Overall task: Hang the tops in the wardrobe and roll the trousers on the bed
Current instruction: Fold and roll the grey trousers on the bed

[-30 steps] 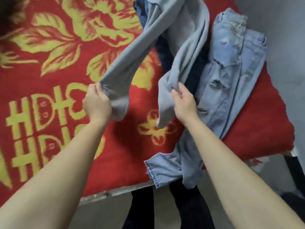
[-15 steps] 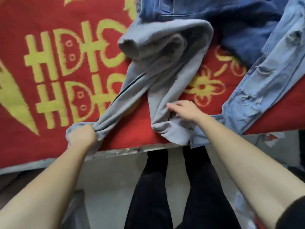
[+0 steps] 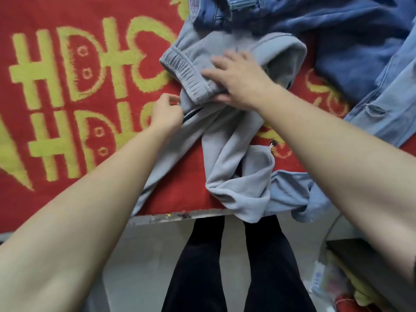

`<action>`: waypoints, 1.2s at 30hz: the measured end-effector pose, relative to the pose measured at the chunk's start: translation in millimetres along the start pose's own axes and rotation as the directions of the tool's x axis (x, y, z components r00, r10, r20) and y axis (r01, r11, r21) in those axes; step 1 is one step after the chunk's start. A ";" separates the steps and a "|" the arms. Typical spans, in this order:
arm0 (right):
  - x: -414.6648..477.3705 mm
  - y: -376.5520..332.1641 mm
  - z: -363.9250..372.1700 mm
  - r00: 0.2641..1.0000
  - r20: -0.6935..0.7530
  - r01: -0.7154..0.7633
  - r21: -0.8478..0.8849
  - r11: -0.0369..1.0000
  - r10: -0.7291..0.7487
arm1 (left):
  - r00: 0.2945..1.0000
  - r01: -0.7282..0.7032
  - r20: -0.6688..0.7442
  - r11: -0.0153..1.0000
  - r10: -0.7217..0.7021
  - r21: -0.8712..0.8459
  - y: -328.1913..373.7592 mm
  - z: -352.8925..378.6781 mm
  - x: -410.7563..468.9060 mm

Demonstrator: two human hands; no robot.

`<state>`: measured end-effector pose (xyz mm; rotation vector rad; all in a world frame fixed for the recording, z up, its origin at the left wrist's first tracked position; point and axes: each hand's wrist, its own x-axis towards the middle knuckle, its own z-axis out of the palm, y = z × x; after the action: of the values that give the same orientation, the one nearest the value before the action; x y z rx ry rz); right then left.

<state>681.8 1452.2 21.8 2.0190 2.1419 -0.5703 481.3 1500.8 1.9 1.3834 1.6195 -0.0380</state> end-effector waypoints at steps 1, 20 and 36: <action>3.7 -5.3 2.2 0.996 -0.024 -0.079 0.154 0.985 0.084 | 0.998 0.052 0.026 0.996 -0.050 -0.079 0.0 5.3 0.4; -91.6 24.5 53.6 0.547 0.454 -0.103 0.870 -0.482 0.704 | 0.976 0.170 0.213 0.779 -0.048 -0.604 54.8 80.4 -61.3; -176.9 12.9 -240.6 0.919 -0.172 -0.200 0.572 0.795 0.355 | 0.871 -0.182 -0.003 0.329 0.492 0.927 125.8 -223.7 -251.5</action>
<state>746.7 1376.3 303.5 2.8104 1.8865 -0.9981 409.1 1486.8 353.7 2.7171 1.5032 -0.5956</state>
